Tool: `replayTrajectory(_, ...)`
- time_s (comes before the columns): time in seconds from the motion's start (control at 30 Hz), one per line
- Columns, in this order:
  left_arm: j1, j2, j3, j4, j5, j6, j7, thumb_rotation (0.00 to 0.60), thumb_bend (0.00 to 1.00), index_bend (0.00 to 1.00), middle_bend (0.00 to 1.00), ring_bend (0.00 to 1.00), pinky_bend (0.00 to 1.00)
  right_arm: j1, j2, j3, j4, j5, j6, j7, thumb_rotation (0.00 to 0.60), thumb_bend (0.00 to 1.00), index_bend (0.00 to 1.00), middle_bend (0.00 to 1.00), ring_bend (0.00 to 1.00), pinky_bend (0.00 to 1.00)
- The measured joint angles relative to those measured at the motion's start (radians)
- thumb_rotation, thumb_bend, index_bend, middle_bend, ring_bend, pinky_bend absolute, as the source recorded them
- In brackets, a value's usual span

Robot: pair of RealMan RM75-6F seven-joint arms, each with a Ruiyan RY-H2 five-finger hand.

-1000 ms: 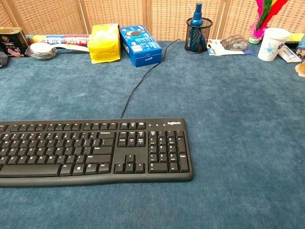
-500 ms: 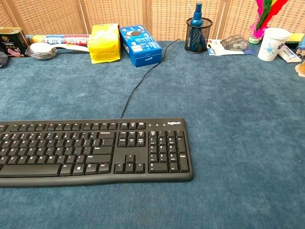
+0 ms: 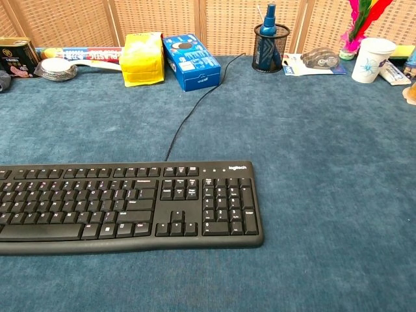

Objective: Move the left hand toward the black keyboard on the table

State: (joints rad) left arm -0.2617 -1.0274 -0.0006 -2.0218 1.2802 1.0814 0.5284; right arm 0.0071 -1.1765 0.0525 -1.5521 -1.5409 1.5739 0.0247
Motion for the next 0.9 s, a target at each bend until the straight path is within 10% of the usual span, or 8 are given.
replayTrajectory(0.9, -0.17, -0.188, 0.008, 0.103, -0.199, -0.1, 0.078, 0.0, 0.08, 0.38, 1.0, 1.0, 1.0, -0.004, -0.002, 0.003, 0.011, 0.028, -0.021, -0.011, 0.0, 0.3, 0.28, 0.32, 0.3, 0.27)
